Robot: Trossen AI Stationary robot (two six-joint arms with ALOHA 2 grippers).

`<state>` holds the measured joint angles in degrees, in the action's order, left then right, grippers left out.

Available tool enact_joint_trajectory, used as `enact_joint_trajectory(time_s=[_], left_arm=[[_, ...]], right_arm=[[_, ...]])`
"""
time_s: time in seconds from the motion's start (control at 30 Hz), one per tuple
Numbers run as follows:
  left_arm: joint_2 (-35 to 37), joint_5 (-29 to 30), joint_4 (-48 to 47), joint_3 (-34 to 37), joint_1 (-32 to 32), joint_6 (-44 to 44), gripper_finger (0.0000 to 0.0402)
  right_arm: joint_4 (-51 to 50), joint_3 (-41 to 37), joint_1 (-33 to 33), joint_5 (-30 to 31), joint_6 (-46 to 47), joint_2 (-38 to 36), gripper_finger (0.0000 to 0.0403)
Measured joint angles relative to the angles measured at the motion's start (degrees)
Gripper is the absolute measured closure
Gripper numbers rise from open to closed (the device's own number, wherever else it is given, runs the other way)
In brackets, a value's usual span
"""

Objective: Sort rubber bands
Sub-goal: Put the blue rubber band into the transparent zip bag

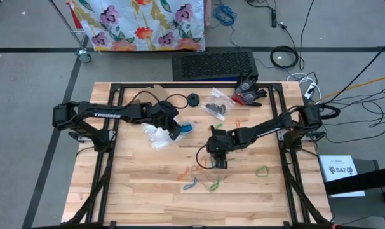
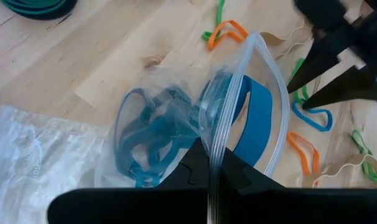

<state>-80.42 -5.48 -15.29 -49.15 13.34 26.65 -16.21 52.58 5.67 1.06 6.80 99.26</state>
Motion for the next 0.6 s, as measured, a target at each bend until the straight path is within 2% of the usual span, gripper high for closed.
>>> enact_joint_trajectory(time_s=[0.13,0.2,0.37,0.6], left_arm=[[0.0,0.0,0.2,0.0,0.0,0.0,0.0401],[0.0,0.0,0.3,0.0,0.0,0.0,0.0402],[0.0,0.0,0.3,0.0,0.0,0.0,0.0401],[0.0,0.0,0.8,0.0,0.0,-0.1,0.0401]], right_arm=[[2.4,0.1,0.0,-0.9,-0.2,3.0,0.0262],[2.4,0.3,0.0,-0.7,-0.2,3.6,0.0279],[1.9,0.4,-0.1,-0.5,-2.5,2.5,0.0387],[-2.0,5.0,-0.1,4.5,-5.4,-2.4,0.0401]])
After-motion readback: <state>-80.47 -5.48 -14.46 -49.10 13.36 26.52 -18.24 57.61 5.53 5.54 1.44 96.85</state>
